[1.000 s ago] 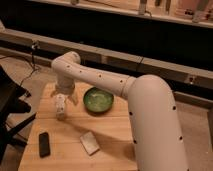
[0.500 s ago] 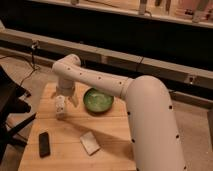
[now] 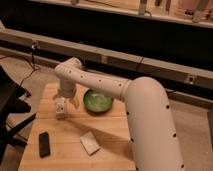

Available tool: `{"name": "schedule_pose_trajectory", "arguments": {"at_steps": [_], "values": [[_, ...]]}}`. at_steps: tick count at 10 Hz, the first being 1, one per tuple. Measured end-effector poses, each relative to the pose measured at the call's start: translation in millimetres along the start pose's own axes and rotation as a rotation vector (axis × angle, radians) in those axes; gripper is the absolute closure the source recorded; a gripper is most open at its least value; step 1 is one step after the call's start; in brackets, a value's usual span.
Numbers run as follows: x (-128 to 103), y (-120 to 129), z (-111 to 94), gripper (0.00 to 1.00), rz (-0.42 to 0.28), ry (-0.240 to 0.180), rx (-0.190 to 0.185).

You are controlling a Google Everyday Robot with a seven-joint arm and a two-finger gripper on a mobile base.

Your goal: Place the bottle in the ceramic bowl

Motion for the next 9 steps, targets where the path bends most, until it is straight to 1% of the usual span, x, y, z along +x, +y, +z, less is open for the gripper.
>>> {"name": "schedule_pose_trajectory", "arguments": {"at_steps": [9], "values": [[0.7,-6.3,32.8,0.20,-0.010,-0.001,-0.005]]}}
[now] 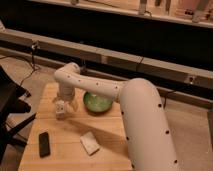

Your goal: Place the bottle in the ceramic bowl

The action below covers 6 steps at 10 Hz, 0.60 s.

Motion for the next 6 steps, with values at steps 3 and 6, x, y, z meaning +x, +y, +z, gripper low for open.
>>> {"name": "schedule_pose_trajectory", "arguments": {"at_steps": [3,6], "values": [[-0.9,-4.0,9.6,0.20,-0.016,-0.004,-0.005],[-2.5,-4.7,17.4,0.20,-0.024,-0.009,-0.008]]}}
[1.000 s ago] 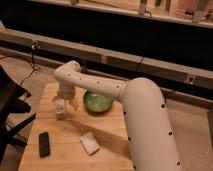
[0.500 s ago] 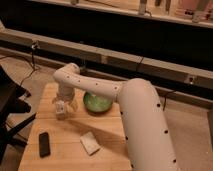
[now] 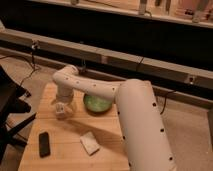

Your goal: Place the bottle in the ceramic bowl

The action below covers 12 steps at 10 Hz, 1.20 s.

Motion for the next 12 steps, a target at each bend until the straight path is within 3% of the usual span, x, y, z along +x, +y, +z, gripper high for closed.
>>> {"name": "schedule_pose_trajectory", "arguments": {"at_steps": [12], "values": [[-6.5,-6.2,20.9,0.20,-0.027,-0.032,-0.020]]}}
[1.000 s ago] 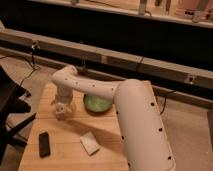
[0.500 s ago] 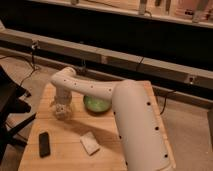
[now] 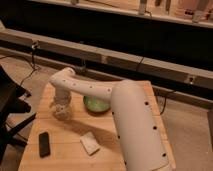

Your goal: Place the bottle in the ceramic bowl

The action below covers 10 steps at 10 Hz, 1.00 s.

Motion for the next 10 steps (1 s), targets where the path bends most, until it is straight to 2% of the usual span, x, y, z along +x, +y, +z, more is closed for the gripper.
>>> {"name": "schedule_pose_trajectory", "arguments": {"at_steps": [10], "values": [[-1.3,2.1,3.6,0.21,-0.010,-0.025,-0.015]]}}
